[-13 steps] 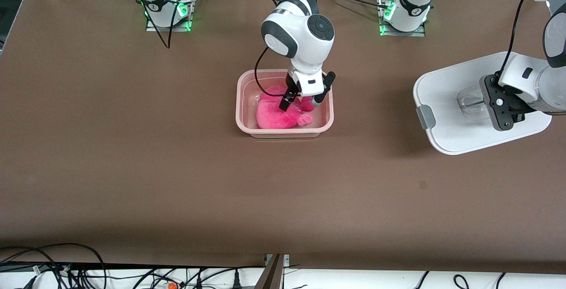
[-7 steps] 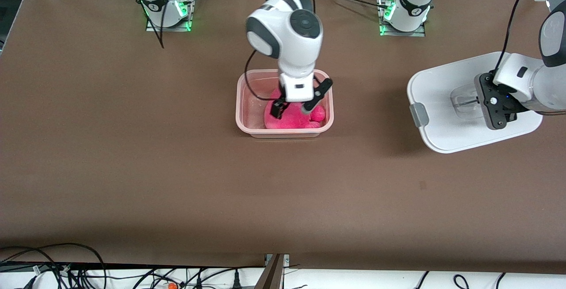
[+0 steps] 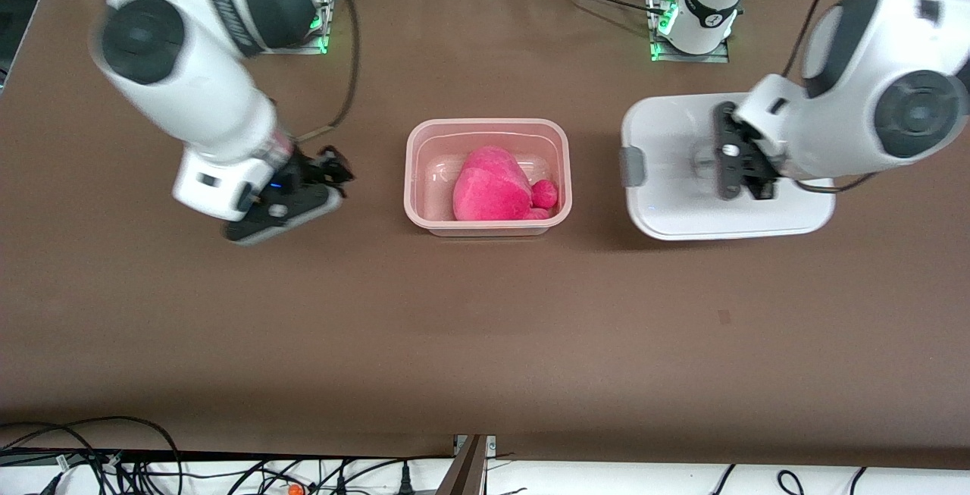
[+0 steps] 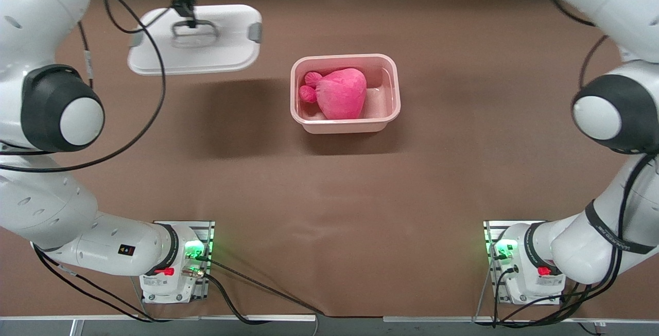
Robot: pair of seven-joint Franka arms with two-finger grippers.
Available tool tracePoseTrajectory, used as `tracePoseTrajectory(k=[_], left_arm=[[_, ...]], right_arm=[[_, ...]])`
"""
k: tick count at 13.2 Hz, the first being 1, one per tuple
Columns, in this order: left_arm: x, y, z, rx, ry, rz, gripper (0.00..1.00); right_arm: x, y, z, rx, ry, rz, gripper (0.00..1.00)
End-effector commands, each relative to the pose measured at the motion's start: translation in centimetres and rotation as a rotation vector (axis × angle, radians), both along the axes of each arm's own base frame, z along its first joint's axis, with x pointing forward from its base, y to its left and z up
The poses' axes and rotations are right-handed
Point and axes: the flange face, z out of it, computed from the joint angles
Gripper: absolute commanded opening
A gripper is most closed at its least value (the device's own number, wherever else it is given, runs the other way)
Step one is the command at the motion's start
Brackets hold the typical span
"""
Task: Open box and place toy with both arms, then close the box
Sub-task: 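Withdraw the right gripper while the left gripper carries the lid over the box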
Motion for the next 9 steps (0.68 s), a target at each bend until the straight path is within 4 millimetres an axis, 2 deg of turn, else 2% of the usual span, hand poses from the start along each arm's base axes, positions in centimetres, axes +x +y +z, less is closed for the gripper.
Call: tracePoseTrajectory(k=[1, 4, 5, 6, 7, 9], left_arm=[[-0.8, -8.2, -1.3, -0.07, -0.039, -0.057, 0.0], [-3.5, -17.9, -3.5, -0.058, -0.105, -0.061, 0.0], [-4.6, -21.1, -4.7, -0.054, -0.12, -0.057, 0.0], [-6.2, -24.1, -5.8, -0.038, -0.134, -0.042, 0.0], [-7.9, -27.2, -7.3, -0.026, -0.138, -0.032, 0.0], [-9.7, -31.1, -9.4, -0.032, -0.174, -0.012, 0.0]], right_arm=[[-4.6, -8.9, 1.2, 0.05, 0.058, -0.141, 1.0], [-7.9, -17.4, 2.4, 0.068, 0.068, -0.255, 1.0], [-8.7, -18.9, 2.4, 0.068, 0.07, -0.275, 1.0], [-9.1, -20.3, 2.4, 0.067, 0.07, -0.294, 1.0], [-9.3, -20.6, 2.6, 0.065, 0.067, -0.296, 1.0], [-9.3, -20.9, 2.7, 0.059, 0.064, -0.3, 1.0]])
